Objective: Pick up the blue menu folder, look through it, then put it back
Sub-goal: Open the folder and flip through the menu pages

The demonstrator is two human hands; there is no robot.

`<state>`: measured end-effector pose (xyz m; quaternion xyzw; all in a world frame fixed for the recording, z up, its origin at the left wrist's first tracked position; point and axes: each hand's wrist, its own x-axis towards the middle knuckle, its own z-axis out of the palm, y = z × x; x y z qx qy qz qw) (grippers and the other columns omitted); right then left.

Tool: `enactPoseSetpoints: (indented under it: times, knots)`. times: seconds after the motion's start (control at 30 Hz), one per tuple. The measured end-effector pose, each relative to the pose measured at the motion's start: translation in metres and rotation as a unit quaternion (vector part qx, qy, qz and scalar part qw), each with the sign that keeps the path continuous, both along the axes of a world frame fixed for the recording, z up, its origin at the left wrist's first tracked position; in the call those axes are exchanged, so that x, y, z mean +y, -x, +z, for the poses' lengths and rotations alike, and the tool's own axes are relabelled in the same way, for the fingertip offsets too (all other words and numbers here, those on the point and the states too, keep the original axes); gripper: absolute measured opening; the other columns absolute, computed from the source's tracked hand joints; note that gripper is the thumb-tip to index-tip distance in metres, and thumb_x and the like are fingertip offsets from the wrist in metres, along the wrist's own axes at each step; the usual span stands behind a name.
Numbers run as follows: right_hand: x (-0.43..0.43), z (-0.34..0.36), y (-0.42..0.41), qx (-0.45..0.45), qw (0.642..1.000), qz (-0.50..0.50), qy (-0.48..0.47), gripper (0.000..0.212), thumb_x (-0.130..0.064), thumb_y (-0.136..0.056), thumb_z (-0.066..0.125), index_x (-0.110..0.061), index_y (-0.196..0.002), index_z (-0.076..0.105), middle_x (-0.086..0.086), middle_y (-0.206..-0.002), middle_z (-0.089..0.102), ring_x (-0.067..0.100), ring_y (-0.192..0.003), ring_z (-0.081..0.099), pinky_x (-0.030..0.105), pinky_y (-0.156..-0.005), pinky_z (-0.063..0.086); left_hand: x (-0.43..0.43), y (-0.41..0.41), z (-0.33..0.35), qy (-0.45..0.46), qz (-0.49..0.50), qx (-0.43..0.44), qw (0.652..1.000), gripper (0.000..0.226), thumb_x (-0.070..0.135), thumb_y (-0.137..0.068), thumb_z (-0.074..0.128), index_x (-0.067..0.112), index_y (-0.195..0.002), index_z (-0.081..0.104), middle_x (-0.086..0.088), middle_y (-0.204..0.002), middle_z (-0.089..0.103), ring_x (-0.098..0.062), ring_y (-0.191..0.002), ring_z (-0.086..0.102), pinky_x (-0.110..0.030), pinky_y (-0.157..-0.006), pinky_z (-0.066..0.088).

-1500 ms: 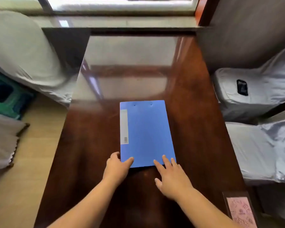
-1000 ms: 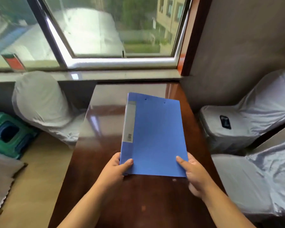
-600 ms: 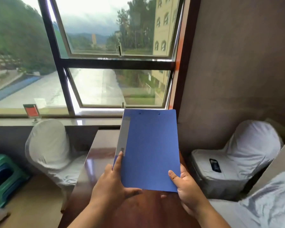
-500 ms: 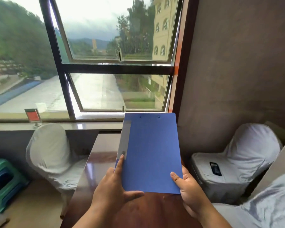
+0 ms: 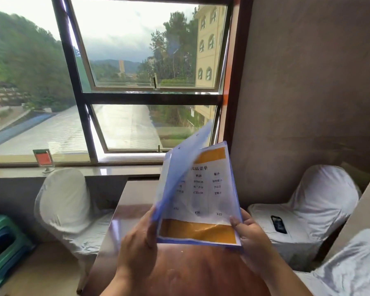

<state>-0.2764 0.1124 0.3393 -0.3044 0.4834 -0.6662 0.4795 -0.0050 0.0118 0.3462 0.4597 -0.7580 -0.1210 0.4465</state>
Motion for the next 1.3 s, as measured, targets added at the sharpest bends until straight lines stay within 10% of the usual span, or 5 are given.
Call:
enactPoseSetpoints:
  times: [0.27,0.5,0.77,0.93,1.3]
  knots:
    - [0.009,0.015,-0.007,-0.071,0.997,-0.018,0.03,0.037,-0.028,-0.087,0.065,-0.02,-0.122,0.071,0.015,-0.099,0.086,0.035,-0.069,0.076,0.039,-0.036,0.062,-0.011,-0.003,0.011,-0.347,0.009,0.378,0.858,0.048,0.04,-0.102,0.059,-0.008,-0.096,0.066,-0.015,-0.059,0.07,-0.03,-0.047,0.071,-0.03,-0.043,0.057]
    - [0.011,0.023,-0.011,-0.075,0.996,-0.04,0.032,0.032,-0.026,-0.089,0.064,-0.018,-0.12,0.069,0.01,-0.09,0.087,0.04,-0.08,0.076,0.047,-0.045,0.065,0.0,-0.009,0.018,-0.395,0.007,0.214,0.893,0.074,0.064,-0.097,0.05,0.001,-0.069,0.078,-0.01,-0.061,0.078,-0.025,-0.045,0.07,-0.046,-0.071,0.065]
    - [0.006,0.027,-0.024,-0.09,0.994,-0.026,0.051,0.034,-0.027,-0.089,0.066,-0.018,-0.122,0.071,0.017,-0.1,0.085,0.04,-0.079,0.08,0.047,-0.041,0.066,0.033,0.017,0.038,0.106,-0.009,-0.058,0.993,0.041,0.076,-0.085,0.052,0.038,-0.083,0.067,0.016,-0.078,0.062,-0.008,-0.075,0.057,-0.032,-0.067,0.049]
    - [0.0,0.024,-0.041,-0.065,0.996,-0.01,0.054,0.04,-0.032,-0.089,0.068,-0.012,-0.124,0.072,0.022,-0.099,0.083,0.039,-0.07,0.08,0.044,-0.042,0.065,0.032,0.042,0.047,0.005,-0.006,-0.212,0.977,0.081,0.09,-0.078,0.038,0.044,-0.145,0.05,0.012,-0.127,0.05,-0.02,-0.125,0.045,-0.043,-0.108,0.042]
    - [0.012,0.029,-0.023,-0.071,0.995,0.018,0.07,0.052,-0.054,-0.077,0.091,-0.028,-0.121,0.079,0.018,-0.113,0.082,0.041,-0.093,0.082,0.051,-0.058,0.068,0.007,0.027,0.058,-0.033,-0.006,0.212,0.977,0.026,0.042,-0.097,0.06,0.027,-0.077,0.057,0.007,-0.065,0.061,-0.009,-0.06,0.055,-0.03,-0.057,0.04]
